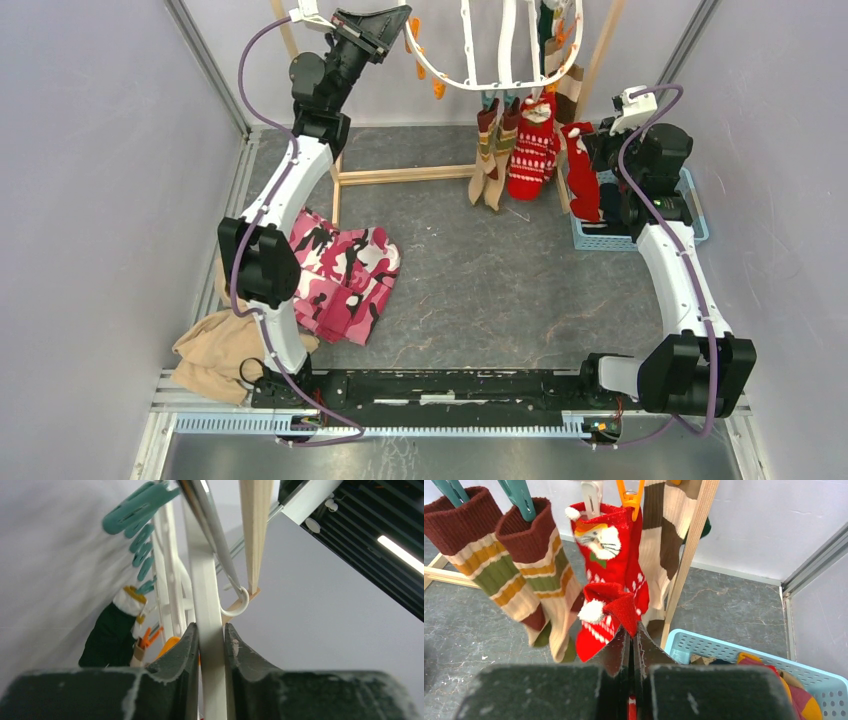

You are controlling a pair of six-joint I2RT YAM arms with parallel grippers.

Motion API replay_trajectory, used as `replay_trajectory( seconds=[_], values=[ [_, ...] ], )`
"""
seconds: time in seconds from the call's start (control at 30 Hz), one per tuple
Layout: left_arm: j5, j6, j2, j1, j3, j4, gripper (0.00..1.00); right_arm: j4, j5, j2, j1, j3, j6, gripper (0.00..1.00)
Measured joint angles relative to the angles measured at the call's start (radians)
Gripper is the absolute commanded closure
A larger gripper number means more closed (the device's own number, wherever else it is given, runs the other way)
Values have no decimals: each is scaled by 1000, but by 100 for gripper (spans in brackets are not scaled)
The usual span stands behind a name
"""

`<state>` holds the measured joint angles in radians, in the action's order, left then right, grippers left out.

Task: Clip the socks to the hanger
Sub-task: Rotate the hanger at the clothesline.

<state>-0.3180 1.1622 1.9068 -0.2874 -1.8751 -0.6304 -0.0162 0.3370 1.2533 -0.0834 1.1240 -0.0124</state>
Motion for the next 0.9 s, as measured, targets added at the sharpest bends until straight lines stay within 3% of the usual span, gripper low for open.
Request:
replay_trajectory(
  seconds=[0.13,0.9],
  values=[
    [33,21,-2,-11,0,8,98,0,0,0,0,7,4,100],
    [459,118,-240,-172,277,2,98,9,-1,13,0,64,62,100]
  ],
)
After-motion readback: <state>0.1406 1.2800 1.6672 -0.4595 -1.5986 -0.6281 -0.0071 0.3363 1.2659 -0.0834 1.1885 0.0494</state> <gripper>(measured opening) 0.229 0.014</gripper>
